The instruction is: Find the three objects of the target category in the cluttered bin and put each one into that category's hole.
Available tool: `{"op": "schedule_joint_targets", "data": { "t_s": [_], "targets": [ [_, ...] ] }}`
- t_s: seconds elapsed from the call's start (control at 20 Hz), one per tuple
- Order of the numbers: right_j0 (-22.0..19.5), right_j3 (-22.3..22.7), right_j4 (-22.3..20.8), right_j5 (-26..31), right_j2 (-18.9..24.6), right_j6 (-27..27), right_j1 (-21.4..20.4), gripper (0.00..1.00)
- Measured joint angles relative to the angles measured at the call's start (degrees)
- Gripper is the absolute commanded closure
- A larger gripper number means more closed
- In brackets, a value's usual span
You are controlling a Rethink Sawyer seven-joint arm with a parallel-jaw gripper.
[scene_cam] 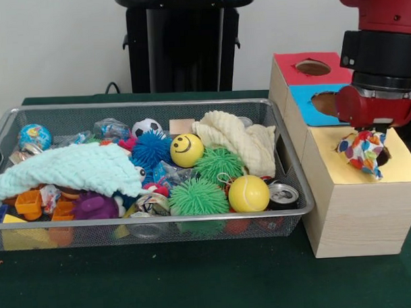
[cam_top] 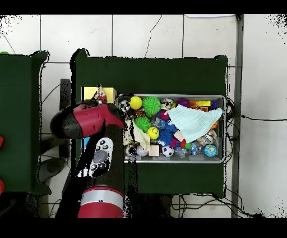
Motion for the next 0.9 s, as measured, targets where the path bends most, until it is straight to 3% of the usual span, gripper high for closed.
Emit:
{"op": "schedule_joint_targets", "data": {
  "t_s": [0.9],
  "targets": [
    [1.3, -0.2, 2.5, -10.1, -2.4, 0.0, 3.8, 1.00]
  ]
}}
